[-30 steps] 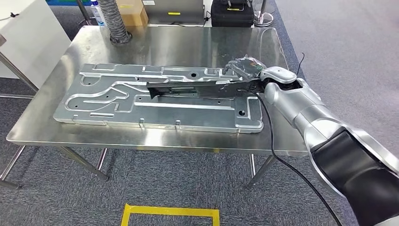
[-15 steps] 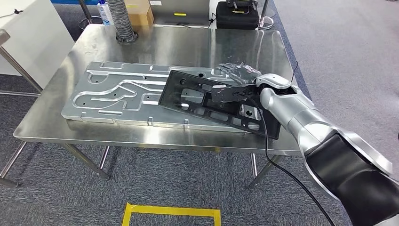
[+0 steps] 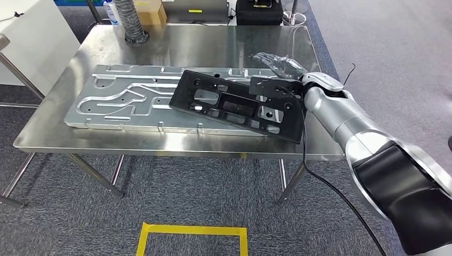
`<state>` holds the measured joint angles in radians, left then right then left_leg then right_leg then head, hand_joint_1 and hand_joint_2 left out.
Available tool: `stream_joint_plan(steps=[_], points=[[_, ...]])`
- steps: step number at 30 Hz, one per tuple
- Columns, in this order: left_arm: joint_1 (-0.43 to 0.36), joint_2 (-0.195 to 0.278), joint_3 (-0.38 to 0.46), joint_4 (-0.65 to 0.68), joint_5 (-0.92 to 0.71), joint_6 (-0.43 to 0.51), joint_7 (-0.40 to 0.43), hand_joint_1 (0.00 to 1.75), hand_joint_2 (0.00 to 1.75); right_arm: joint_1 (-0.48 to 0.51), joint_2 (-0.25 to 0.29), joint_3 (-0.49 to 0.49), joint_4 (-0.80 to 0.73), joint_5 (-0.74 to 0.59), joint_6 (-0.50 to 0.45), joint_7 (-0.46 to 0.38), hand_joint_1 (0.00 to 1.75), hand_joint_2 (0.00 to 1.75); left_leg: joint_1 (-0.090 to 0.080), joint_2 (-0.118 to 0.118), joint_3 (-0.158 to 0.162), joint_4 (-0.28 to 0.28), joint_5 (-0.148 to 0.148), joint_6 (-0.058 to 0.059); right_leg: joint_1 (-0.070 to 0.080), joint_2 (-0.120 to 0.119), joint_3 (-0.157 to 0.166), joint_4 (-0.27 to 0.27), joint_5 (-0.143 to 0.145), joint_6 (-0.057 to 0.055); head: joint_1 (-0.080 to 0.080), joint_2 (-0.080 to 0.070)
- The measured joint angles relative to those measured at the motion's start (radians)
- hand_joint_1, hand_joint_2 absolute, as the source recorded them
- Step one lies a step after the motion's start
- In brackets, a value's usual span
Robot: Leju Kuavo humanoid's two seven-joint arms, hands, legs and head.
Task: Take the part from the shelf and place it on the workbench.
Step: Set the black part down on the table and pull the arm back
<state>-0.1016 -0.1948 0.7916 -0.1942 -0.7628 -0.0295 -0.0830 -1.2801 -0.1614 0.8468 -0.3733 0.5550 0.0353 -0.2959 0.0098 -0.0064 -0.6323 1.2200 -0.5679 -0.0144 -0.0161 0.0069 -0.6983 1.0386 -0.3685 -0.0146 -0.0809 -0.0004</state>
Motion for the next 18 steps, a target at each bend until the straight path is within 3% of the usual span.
stream_joint_plan(steps=[2,3,6,7,8,9,11,12,13,14,15,16,18], points=[[0.002,0.002,0.006,0.000,0.005,-0.001,-0.002,0.00,0.00,-0.025,-0.001,-0.024,0.001,-0.008,0.000,-0.003,0.00,0.00,-0.003,0.000,0.093,-0.137,0.025,0.007,0.001,0.008,-0.018,0.000,0.020,0.010,0.000,0.000],[0.003,0.003,0.010,0.000,0.008,-0.002,-0.003,0.00,0.00,-0.038,-0.002,-0.036,0.001,-0.012,0.000,-0.004,0.00,0.00,-0.008,0.001,0.117,-0.176,0.032,0.012,0.001,0.012,-0.023,-0.002,0.030,0.016,0.000,0.000],[0.013,0.005,0.018,0.000,0.012,-0.009,-0.008,0.00,0.00,-0.064,-0.005,-0.074,0.005,-0.020,0.001,0.000,0.00,0.00,-0.017,0.015,0.118,-0.196,0.056,0.032,-0.002,0.025,-0.028,-0.018,0.060,0.036,0.000,0.000],[0.017,0.006,0.020,0.000,0.013,-0.010,-0.009,0.00,0.00,-0.069,-0.004,-0.086,0.007,-0.021,0.002,0.004,0.00,0.00,-0.016,0.026,0.112,-0.202,0.069,0.040,-0.004,0.027,-0.033,-0.017,0.054,0.041,0.000,0.000],[0.020,0.007,0.023,0.000,0.013,-0.012,-0.011,0.00,0.00,-0.073,-0.002,-0.098,0.010,-0.022,0.003,0.006,0.00,0.00,-0.015,0.037,0.103,-0.210,0.084,0.049,-0.005,0.027,-0.042,-0.001,0.028,0.046,0.001,0.000],[0.023,0.008,0.025,0.000,0.014,-0.013,-0.013,0.00,0.00,-0.077,0.002,-0.112,0.012,-0.025,0.004,0.008,0.00,0.00,-0.014,0.049,0.092,-0.216,0.099,0.057,-0.006,0.024,-0.057,0.035,-0.019,0.049,0.001,0.000],[0.029,0.009,0.031,0.000,0.015,-0.014,-0.015,0.00,0.00,-0.079,0.015,-0.142,0.018,-0.036,0.003,0.009,0.00,0.00,-0.021,0.070,0.064,-0.218,0.124,0.065,-0.004,0.016,-0.092,0.160,-0.125,0.056,0.001,0.000],[0.032,0.010,0.034,0.000,0.016,-0.015,-0.015,0.00,0.00,-0.075,0.023,-0.157,0.023,-0.046,-0.002,0.008,0.00,0.00,-0.025,0.081,0.049,-0.218,0.134,0.065,-0.003,0.015,-0.103,0.222,-0.152,0.059,0.001,0.000],[0.035,0.010,0.037,0.000,0.017,-0.016,-0.015,0.00,0.00,-0.064,0.031,-0.174,0.028,-0.062,-0.014,0.006,0.00,0.00,-0.027,0.092,0.033,-0.217,0.145,0.066,-0.003,0.015,-0.103,0.262,-0.153,0.061,0.001,0.000],[0.036,0.010,0.039,0.000,0.018,-0.016,-0.015,0.00,0.00,-0.045,0.038,-0.193,0.033,-0.082,-0.033,0.003,0.00,0.00,-0.029,0.102,0.018,-0.217,0.156,0.065,-0.002,0.015,-0.086,0.270,-0.135,0.062,0.001,0.000],[0.038,0.011,0.041,0.000,0.019,-0.017,-0.015,0.00,0.00,-0.021,0.044,-0.217,0.038,-0.104,-0.055,-0.003,0.00,0.00,-0.030,0.110,0.003,-0.217,0.167,0.063,-0.002,0.014,-0.051,0.244,-0.111,0.063,0.001,0.000],[0.038,0.011,0.043,0.000,0.020,-0.018,-0.015,0.00,0.00,0.008,0.048,-0.244,0.043,-0.126,-0.079,-0.009,0.00,0.00,-0.030,0.117,-0.010,-0.215,0.177,0.061,-0.002,0.016,0.002,0.188,-0.100,0.062,0.001,0.000],[0.039,0.011,0.046,0.001,0.021,-0.019,-0.015,0.00,0.00,0.070,0.053,-0.304,0.049,-0.165,-0.120,-0.022,0.00,0.00,-0.031,0.124,-0.025,-0.206,0.192,0.052,0.002,0.015,0.114,0.043,-0.119,0.050,0.000,0.000]])
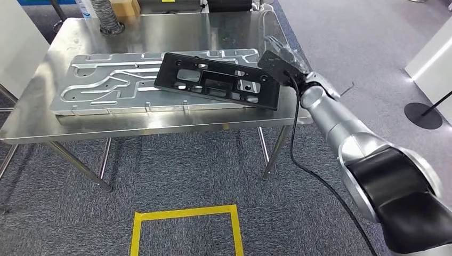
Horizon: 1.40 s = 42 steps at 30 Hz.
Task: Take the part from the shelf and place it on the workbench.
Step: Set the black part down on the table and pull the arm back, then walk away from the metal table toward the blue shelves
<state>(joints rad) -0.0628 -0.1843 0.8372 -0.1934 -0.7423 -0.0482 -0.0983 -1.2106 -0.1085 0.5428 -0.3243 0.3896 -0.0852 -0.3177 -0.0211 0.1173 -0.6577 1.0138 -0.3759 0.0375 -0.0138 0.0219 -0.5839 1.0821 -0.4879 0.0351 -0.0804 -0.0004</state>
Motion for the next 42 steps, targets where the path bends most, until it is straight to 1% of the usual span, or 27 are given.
stream_joint_plan(steps=[2,4,6,8,9,10,11,12,14,16,18,19,20,21,22,24,25,26,27,29,31,33,35,36,39,40,42], points=[[0.001,0.000,0.003,0.001,0.000,-0.002,0.000,0.00,0.00,0.065,0.002,-0.066,0.007,-0.043,-0.042,-0.007,0.00,0.00,0.005,0.007,-0.002,0.006,0.013,-0.012,0.008,0.000,0.047,-0.074,-0.016,-0.021,0.000,0.000],[0.003,0.001,0.007,0.002,-0.001,-0.005,-0.001,0.00,0.00,0.144,0.003,-0.138,0.016,-0.087,-0.081,-0.015,0.00,0.00,0.017,0.006,-0.006,0.009,0.015,-0.023,0.015,0.005,0.042,-0.082,0.004,-0.041,0.000,0.000],[0.006,0.002,0.012,0.003,-0.005,-0.006,-0.001,0.00,0.00,0.241,0.002,-0.219,0.021,-0.132,-0.114,-0.034,0.00,0.00,0.024,-0.031,-0.022,0.056,-0.047,-0.027,0.018,0.014,0.032,-0.091,0.030,-0.054,0.000,0.000],[0.011,0.004,0.016,0.003,-0.011,-0.007,0.000,0.00,0.00,0.355,0.002,-0.304,0.023,-0.169,-0.137,-0.057,0.00,0.00,0.027,-0.076,-0.042,0.177,-0.157,-0.026,0.019,0.022,0.007,-0.094,0.057,-0.061,0.000,0.000],[0.013,0.006,0.017,0.003,-0.013,-0.008,0.000,0.00,0.00,0.417,0.001,-0.348,0.023,-0.184,-0.145,-0.067,0.00,0.00,0.028,-0.087,-0.046,0.244,-0.195,-0.027,0.020,0.026,-0.010,-0.093,0.070,-0.063,0.000,0.000],[0.014,0.007,0.017,0.003,-0.015,-0.008,0.000,0.00,0.00,0.481,0.001,-0.392,0.022,-0.199,-0.151,-0.074,0.00,0.00,0.029,-0.091,-0.040,0.290,-0.207,-0.028,0.021,0.030,-0.026,-0.092,0.082,-0.064,0.000,0.000],[0.014,0.008,0.017,0.003,-0.016,-0.008,0.000,0.00,0.00,0.544,0.001,-0.436,0.021,-0.212,-0.158,-0.083,0.00,0.00,0.030,-0.093,-0.021,0.307,-0.196,-0.028,0.023,0.032,-0.042,-0.091,0.093,-0.064,-0.001,0.000],[0.013,0.010,0.018,0.003,-0.018,-0.008,0.000,0.00,0.00,0.606,0.001,-0.481,0.019,-0.224,-0.166,-0.093,0.00,0.00,0.031,-0.093,0.013,0.291,-0.171,-0.027,0.025,0.034,-0.058,-0.090,0.104,-0.063,-0.001,0.000],[0.006,0.014,0.018,0.003,-0.023,-0.008,0.001,0.00,0.00,0.726,0.002,-0.567,0.014,-0.243,-0.176,-0.108,0.00,0.00,0.027,-0.087,0.126,0.165,-0.143,-0.016,0.028,0.032,-0.083,-0.088,0.125,-0.061,-0.001,0.000],[-0.004,0.019,0.018,0.002,-0.027,-0.008,0.002,0.00,0.00,0.837,0.003,-0.643,0.010,-0.259,-0.177,-0.116,0.00,0.00,0.019,-0.081,0.234,0.008,-0.171,-0.007,0.029,0.022,-0.095,-0.087,0.144,-0.054,-0.001,0.000],[-0.011,0.021,0.018,0.002,-0.031,-0.008,0.003,0.00,0.00,0.928,0.005,-0.708,0.009,-0.276,-0.174,-0.114,0.00,0.00,0.012,-0.088,0.265,-0.061,-0.189,-0.003,0.024,0.006,-0.096,-0.092,0.164,-0.041,0.000,0.000],[-0.013,0.022,0.018,0.002,-0.032,-0.008,0.004,0.00,0.00,0.962,0.008,-0.738,0.009,-0.283,-0.172,-0.112,0.00,0.00,0.012,-0.093,0.258,-0.068,-0.179,-0.001,0.020,0.001,-0.098,-0.094,0.170,-0.036,0.000,0.000],[-0.013,0.023,0.018,0.002,-0.033,-0.008,0.006,0.00,0.00,0.990,0.013,-0.763,0.011,-0.288,-0.171,-0.108,0.00,0.00,0.013,-0.095,0.248,-0.071,-0.164,0.003,0.017,-0.002,-0.102,-0.088,0.156,-0.030,0.000,0.000],[-0.013,0.024,0.019,0.002,-0.034,-0.008,0.008,0.00,0.00,1.013,0.019,-0.783,0.012,-0.292,-0.168,-0.103,0.00,0.00,0.016,-0.096,0.236,-0.075,-0.147,0.008,0.015,-0.004,-0.109,-0.068,0.121,-0.025,0.000,0.000],[-0.013,0.026,0.019,0.002,-0.036,-0.007,0.011,0.00,0.00,1.031,0.027,-0.801,0.014,-0.297,-0.161,-0.096,0.00,0.00,0.018,-0.096,0.220,-0.077,-0.130,0.011,0.013,-0.004,-0.120,-0.027,0.064,-0.021,0.000,0.000],[-0.013,0.027,0.019,0.002,-0.041,-0.007,0.016,0.00,0.00,1.061,0.047,-0.831,0.020,-0.310,-0.142,-0.085,0.00,0.00,0.019,-0.098,0.182,-0.075,-0.099,0.013,0.009,-0.006,-0.142,0.102,-0.050,-0.011,0.000,0.000],[-0.013,0.027,0.019,0.002,-0.043,-0.007,0.018,0.00,0.00,1.073,0.059,-0.844,0.023,-0.315,-0.132,-0.082,0.00,0.00,0.020,-0.099,0.162,-0.072,-0.085,0.010,0.006,-0.006,-0.146,0.165,-0.071,-0.005,0.000,0.000],[-0.013,0.027,0.019,0.002,-0.044,-0.007,0.019,0.00,0.00,1.082,0.072,-0.856,0.026,-0.321,-0.120,-0.074,0.00,0.00,0.022,-0.100,0.141,-0.069,-0.071,0.006,0.004,-0.006,-0.140,0.206,-0.062,0.000,0.000,0.000],[-0.013,0.027,0.019,0.002,-0.046,-0.007,0.021,0.00,0.00,1.090,0.084,-0.867,0.028,-0.326,-0.105,-0.063,0.00,0.00,0.025,-0.102,0.118,-0.063,-0.058,0.001,0.000,-0.006,-0.121,0.216,-0.033,0.004,0.000,0.000],[-0.015,0.028,0.019,0.002,-0.049,-0.007,0.023,0.00,0.00,1.103,0.108,-0.884,0.035,-0.337,-0.063,-0.027,0.00,0.00,0.031,-0.107,0.074,-0.046,-0.035,-0.012,-0.009,-0.002,-0.029,0.132,0.007,0.011,0.000,0.000],[-0.019,0.028,0.019,0.002,-0.052,-0.006,0.025,0.00,0.00,1.114,0.130,-0.899,0.044,-0.351,-0.035,0.004,0.00,0.00,0.033,-0.115,0.039,-0.022,-0.019,-0.026,-0.013,0.008,0.096,-0.031,-0.027,0.009,-0.001,0.000],[-0.021,0.028,0.019,0.002,-0.053,-0.006,0.027,0.00,0.00,1.122,0.149,-0.912,0.053,-0.360,-0.026,0.019,0.00,0.00,0.034,-0.123,0.022,-0.011,-0.001,-0.041,-0.008,0.009,0.152,-0.115,-0.062,-0.002,-0.001,0.000],[-0.019,0.028,0.019,0.002,-0.053,-0.006,0.029,0.00,0.00,1.127,0.160,-0.920,0.060,-0.364,-0.024,0.024,0.00,0.00,0.038,-0.128,0.010,-0.006,0.001,-0.053,-0.006,-0.003,0.138,-0.116,-0.049,-0.022,-0.001,0.000],[-0.018,0.029,0.019,0.002,-0.053,-0.006,0.030,0.00,0.00,1.128,0.161,-0.922,0.062,-0.365,-0.024,0.026,0.00,0.00,0.041,-0.127,0.000,0.013,-0.025,-0.056,-0.006,-0.009,0.128,-0.117,-0.037,-0.032,-0.001,0.000],[-0.017,0.029,0.020,0.002,-0.053,-0.006,0.032,0.00,0.00,1.130,0.157,-0.927,0.066,-0.367,-0.021,0.028,0.00,0.00,0.044,-0.124,-0.045,0.177,-0.168,-0.061,0.000,-0.026,0.088,-0.116,-0.003,-0.049,-0.001,0.000],[-0.017,0.029,0.020,0.002,-0.053,-0.006,0.032,0.00,0.00,1.131,0.153,-0.928,0.067,-0.368,-0.020,0.028,0.00,0.00,0.044,-0.124,-0.052,0.238,-0.193,-0.063,0.003,-0.032,0.075,-0.114,0.006,-0.049,-0.001,0.000],[-0.017,0.029,0.020,0.002,-0.054,-0.006,0.032,0.00,0.00,1.131,0.143,-0.929,0.070,-0.370,-0.018,0.029,0.00,0.00,0.046,-0.123,-0.030,0.278,-0.179,-0.065,0.007,-0.041,0.048,-0.109,0.023,-0.047,-0.001,0.000]])
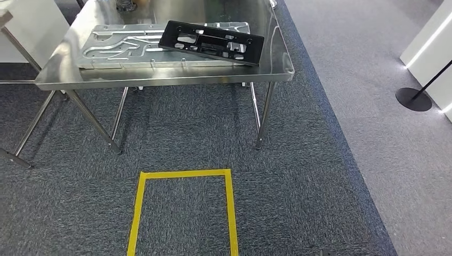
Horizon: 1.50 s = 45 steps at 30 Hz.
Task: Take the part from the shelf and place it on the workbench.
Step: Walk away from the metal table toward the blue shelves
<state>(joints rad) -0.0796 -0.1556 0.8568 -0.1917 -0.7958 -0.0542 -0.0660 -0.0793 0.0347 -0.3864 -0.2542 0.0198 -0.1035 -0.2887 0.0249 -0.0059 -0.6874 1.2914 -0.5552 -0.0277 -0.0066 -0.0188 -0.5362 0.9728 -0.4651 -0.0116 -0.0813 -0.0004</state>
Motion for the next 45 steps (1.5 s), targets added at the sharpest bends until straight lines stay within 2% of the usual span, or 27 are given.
stream_joint_plan(steps=[2,4,5,6,8,10,13,14,16,17,18,20,21,22,24,26,29,30,31,32,34,36,38,40,41,43,45], points=[[-0.001,0.000,0.000,0.000,0.000,0.000,0.000,0.00,0.00,0.000,-0.006,-0.004,0.003,-0.012,0.008,0.004,0.00,0.00,0.002,0.003,0.085,-0.096,0.046,0.001,0.000,-0.003,-0.025,0.007,0.015,0.007,0.000,0.000],[-0.003,-0.001,0.000,0.000,-0.003,0.003,0.003,0.00,0.00,0.000,-0.008,-0.016,0.006,-0.038,0.021,0.019,0.00,0.00,0.000,0.007,0.183,-0.237,0.049,0.006,0.002,-0.005,-0.045,0.018,0.026,0.018,0.000,0.000],[-0.005,-0.001,0.000,0.000,-0.008,0.008,0.007,0.00,0.00,0.000,-0.008,-0.024,0.009,-0.054,0.025,0.034,0.00,0.00,-0.003,0.008,0.209,-0.282,0.040,0.011,0.003,-0.006,-0.052,0.022,0.032,0.024,0.000,0.000],[-0.005,-0.001,0.000,0.000,-0.017,0.015,0.011,0.00,0.00,0.000,-0.008,-0.032,0.014,-0.068,0.027,0.052,0.00,0.00,-0.007,0.007,0.218,-0.305,0.032,0.017,0.003,-0.007,-0.057,0.024,0.038,0.031,0.000,0.000],[-0.005,-0.002,-0.003,0.000,-0.038,0.034,0.015,0.00,0.00,0.000,-0.008,-0.045,0.026,-0.081,0.031,0.079,0.00,0.00,-0.011,0.005,0.210,-0.313,0.038,0.034,-0.002,-0.008,-0.062,0.028,0.042,0.044,0.000,0.000],[-0.005,-0.003,-0.006,0.000,-0.054,0.050,0.014,0.00,0.00,0.002,-0.007,-0.049,0.034,-0.077,0.039,0.087,0.00,0.00,-0.011,0.005,0.203,-0.318,0.049,0.050,-0.006,-0.003,-0.071,0.047,0.020,0.050,0.000,0.000],[-0.005,-0.003,-0.007,0.000,-0.059,0.055,0.013,0.00,0.00,0.003,-0.007,-0.049,0.037,-0.074,0.042,0.088,0.00,0.00,-0.011,0.005,0.199,-0.319,0.053,0.056,-0.008,0.002,-0.078,0.065,-0.001,0.051,0.000,0.000],[-0.006,-0.003,-0.008,0.000,-0.061,0.058,0.012,0.00,0.00,0.003,-0.005,-0.049,0.039,-0.071,0.044,0.090,0.00,0.00,-0.013,0.005,0.195,-0.319,0.056,0.059,-0.008,0.003,-0.090,0.096,-0.025,0.052,0.000,0.000],[-0.007,-0.003,-0.011,0.000,-0.078,0.090,0.018,0.00,0.87,0.004,0.007,-0.049,0.048,-0.053,0.037,0.114,0.00,0.00,-0.023,0.004,0.170,-0.316,0.077,0.067,-0.008,0.008,-0.115,0.214,-0.077,0.050,0.000,0.000],[-0.007,-0.003,-0.014,0.000,-0.088,0.112,0.023,0.00,1.31,0.004,0.014,-0.049,0.052,-0.042,0.032,0.129,0.00,0.00,-0.028,0.003,0.154,-0.313,0.088,0.070,-0.007,0.010,-0.106,0.241,-0.088,0.048,0.000,0.000],[-0.007,-0.003,-0.017,0.000,-0.095,0.133,0.029,0.00,1.75,0.004,0.020,-0.049,0.055,-0.030,0.025,0.143,0.00,0.44,-0.032,0.001,0.141,-0.309,0.097,0.070,-0.006,0.012,-0.069,0.214,-0.074,0.043,0.000,0.000],[-0.008,-0.003,-0.020,0.000,-0.102,0.152,0.036,0.00,1.75,0.002,0.022,-0.049,0.056,-0.016,0.022,0.154,0.00,1.31,-0.035,-0.001,0.129,-0.302,0.104,0.063,0.000,0.016,0.022,0.072,-0.051,0.031,0.000,0.000],[-0.010,-0.003,-0.022,0.000,-0.103,0.155,0.037,0.00,1.75,0.001,0.022,-0.048,0.056,-0.009,0.023,0.157,0.00,1.75,-0.036,-0.001,0.124,-0.299,0.108,0.059,0.004,0.017,0.046,0.030,-0.050,0.026,0.000,0.000],[-0.012,-0.003,-0.022,0.000,-0.105,0.156,0.036,0.00,1.75,0.000,0.022,-0.045,0.057,0.000,0.026,0.160,0.00,1.75,-0.036,-0.001,0.121,-0.297,0.112,0.054,0.007,0.018,0.053,0.013,-0.053,0.021,0.000,0.000],[-0.017,-0.003,-0.023,0.000,-0.105,0.155,0.030,0.00,1.75,-0.002,0.022,-0.034,0.058,0.023,0.039,0.163,0.00,0.87,-0.034,-0.001,0.118,-0.294,0.116,0.043,0.006,0.016,0.049,0.004,-0.044,0.009,0.000,0.000],[-0.023,-0.002,-0.023,0.000,-0.106,0.154,0.023,0.00,1.75,-0.007,0.020,-0.018,0.060,0.044,0.055,0.164,0.00,0.00,-0.033,0.000,0.101,-0.257,0.086,0.032,0.002,0.012,0.045,-0.005,-0.031,-0.005,0.000,0.000],[-0.030,-0.001,-0.024,0.000,-0.118,0.152,0.027,0.00,1.75,-0.014,0.011,0.003,0.063,0.063,0.071,0.161,0.00,1.31,-0.026,0.000,0.033,-0.078,-0.024,0.017,0.001,0.005,0.030,-0.007,-0.017,-0.014,0.000,0.000],[-0.031,0.000,-0.026,0.000,-0.126,0.150,0.034,0.00,1.75,-0.014,0.008,0.010,0.064,0.067,0.077,0.159,0.00,1.75,-0.024,0.000,0.016,-0.027,-0.044,0.013,0.002,0.003,0.024,-0.005,-0.014,-0.014,0.000,0.000],[-0.031,0.001,-0.027,0.000,-0.132,0.147,0.045,0.00,1.75,-0.015,0.005,0.016,0.064,0.071,0.084,0.157,0.00,1.75,-0.022,0.000,0.016,-0.008,-0.044,0.009,0.001,0.001,0.019,-0.003,-0.011,-0.012,0.000,0.000],[-0.030,0.003,-0.031,0.000,-0.138,0.145,0.057,0.00,1.75,-0.016,0.004,0.023,0.065,0.074,0.090,0.154,0.00,1.75,-0.019,0.001,0.036,-0.030,-0.026,0.007,0.001,-0.001,0.015,0.000,-0.010,-0.010,0.000,0.000],[-0.018,0.009,-0.050,0.000,-0.135,0.142,0.078,0.00,0.87,-0.018,0.002,0.039,0.060,0.077,0.101,0.150,0.00,1.75,-0.015,0.003,0.121,-0.167,0.030,0.008,0.000,-0.003,0.009,0.007,-0.009,-0.007,0.000,0.000],[0.002,0.016,-0.086,0.000,-0.104,0.139,0.087,0.00,0.00,-0.020,0.002,0.059,0.047,0.076,0.105,0.150,0.00,0.87,-0.018,0.004,0.188,-0.281,0.056,0.017,0.002,-0.002,0.003,0.015,-0.007,0.001,0.000,0.000],[0.023,0.023,-0.127,0.000,-0.056,0.136,0.089,0.00,0.00,-0.020,0.003,0.079,0.033,0.073,0.106,0.155,0.00,0.00,-0.022,0.004,0.198,-0.306,0.057,0.029,0.003,-0.002,-0.001,0.017,-0.003,0.013,0.000,0.000],[0.041,0.031,-0.167,0.000,-0.002,0.133,0.090,0.00,0.00,-0.014,0.003,0.097,0.021,0.069,0.105,0.162,0.00,0.00,-0.020,0.004,0.194,-0.314,0.064,0.043,0.002,-0.001,-0.006,0.023,-0.006,0.024,0.000,0.000],[0.047,0.036,-0.187,-0.002,0.024,0.131,0.090,0.00,0.00,-0.008,0.003,0.106,0.017,0.067,0.105,0.165,0.00,0.00,-0.018,0.005,0.191,-0.319,0.069,0.050,0.002,0.002,-0.016,0.044,-0.023,0.028,0.000,0.000],[0.055,0.044,-0.232,-0.013,0.079,0.126,0.088,0.00,0.00,0.010,0.003,0.124,0.012,0.061,0.105,0.173,0.00,0.00,-0.018,0.006,0.184,-0.323,0.078,0.061,-0.002,0.008,-0.064,0.151,-0.090,0.032,0.000,0.000],[0.057,0.052,-0.277,-0.033,0.132,0.120,0.086,0.00,0.00,0.036,0.005,0.143,0.011,0.055,0.105,0.183,0.00,0.00,-0.022,0.003,0.175,-0.322,0.083,0.064,-0.005,0.011,-0.123,0.283,-0.149,0.036,0.000,0.000]])
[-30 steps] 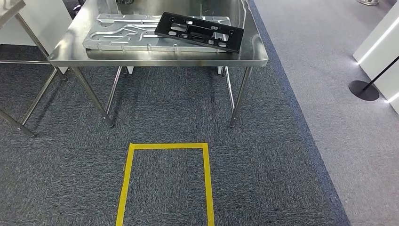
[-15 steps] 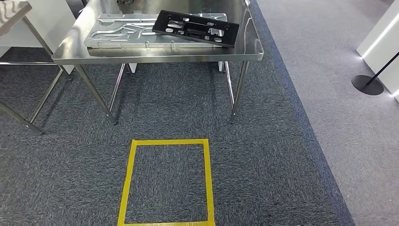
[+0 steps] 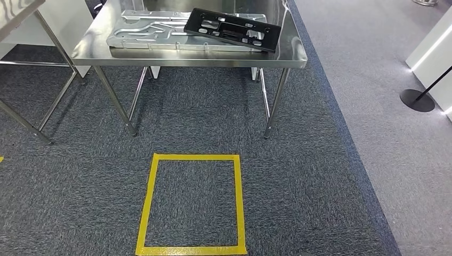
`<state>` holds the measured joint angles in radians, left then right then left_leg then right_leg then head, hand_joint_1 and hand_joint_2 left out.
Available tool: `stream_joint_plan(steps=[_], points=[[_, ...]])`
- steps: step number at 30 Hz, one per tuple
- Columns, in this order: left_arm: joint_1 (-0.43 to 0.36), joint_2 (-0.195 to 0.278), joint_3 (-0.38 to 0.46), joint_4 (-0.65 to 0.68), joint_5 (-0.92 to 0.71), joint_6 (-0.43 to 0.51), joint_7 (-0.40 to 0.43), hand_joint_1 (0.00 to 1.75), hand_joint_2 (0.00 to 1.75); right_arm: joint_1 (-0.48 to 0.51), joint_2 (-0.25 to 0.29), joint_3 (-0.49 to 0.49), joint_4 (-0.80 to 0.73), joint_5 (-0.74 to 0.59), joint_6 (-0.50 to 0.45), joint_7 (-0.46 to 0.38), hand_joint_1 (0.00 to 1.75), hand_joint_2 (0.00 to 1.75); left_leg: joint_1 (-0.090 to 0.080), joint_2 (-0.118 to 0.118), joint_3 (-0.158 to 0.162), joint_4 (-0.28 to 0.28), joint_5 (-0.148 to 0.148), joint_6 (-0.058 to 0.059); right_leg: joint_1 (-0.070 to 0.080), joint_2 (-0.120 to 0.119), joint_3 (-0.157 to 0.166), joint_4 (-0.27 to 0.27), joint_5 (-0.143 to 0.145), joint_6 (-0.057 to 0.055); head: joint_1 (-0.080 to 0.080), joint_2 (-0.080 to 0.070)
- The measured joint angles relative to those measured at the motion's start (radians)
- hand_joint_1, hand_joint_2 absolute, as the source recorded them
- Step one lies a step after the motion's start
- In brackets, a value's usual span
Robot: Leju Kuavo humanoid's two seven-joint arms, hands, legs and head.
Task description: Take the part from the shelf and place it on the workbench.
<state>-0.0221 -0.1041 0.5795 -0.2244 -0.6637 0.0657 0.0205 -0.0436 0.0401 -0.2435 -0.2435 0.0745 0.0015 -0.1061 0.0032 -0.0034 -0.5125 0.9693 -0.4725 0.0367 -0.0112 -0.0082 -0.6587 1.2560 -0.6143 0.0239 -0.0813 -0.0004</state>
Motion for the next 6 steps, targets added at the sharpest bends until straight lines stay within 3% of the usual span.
stream_joint_plan(steps=[1,2,4,6], points=[[0.000,0.004,-0.021,-0.012,0.025,-0.002,-0.001,0.00,0.00,0.015,0.002,0.009,0.001,-0.003,0.000,0.004,0.00,0.00,-0.001,-0.004,-0.003,0.001,0.002,-0.001,-0.001,0.001,-0.010,0.027,-0.003,0.001,0.000,0.000],[0.000,0.007,-0.039,-0.025,0.048,-0.004,-0.002,0.00,0.00,0.031,0.003,0.016,0.002,-0.005,0.000,0.008,0.00,0.00,-0.002,-0.010,-0.005,0.003,0.003,-0.002,-0.003,0.002,0.001,0.014,0.012,0.000,0.000,0.000],[-0.005,0.014,-0.076,-0.057,0.096,-0.007,-0.004,0.00,0.00,0.066,0.004,0.032,0.006,-0.009,0.000,0.016,0.00,0.00,-0.002,-0.023,-0.008,0.009,0.003,-0.007,-0.006,0.022,0.072,-0.112,0.075,-0.002,0.000,0.000],[-0.010,0.019,-0.106,-0.081,0.131,-0.011,-0.006,0.00,0.00,0.090,0.004,0.043,0.010,-0.013,-0.001,0.022,0.00,0.00,-0.003,-0.034,-0.013,0.019,0.001,-0.014,-0.008,0.051,0.127,-0.218,0.110,-0.005,0.000,0.000]])
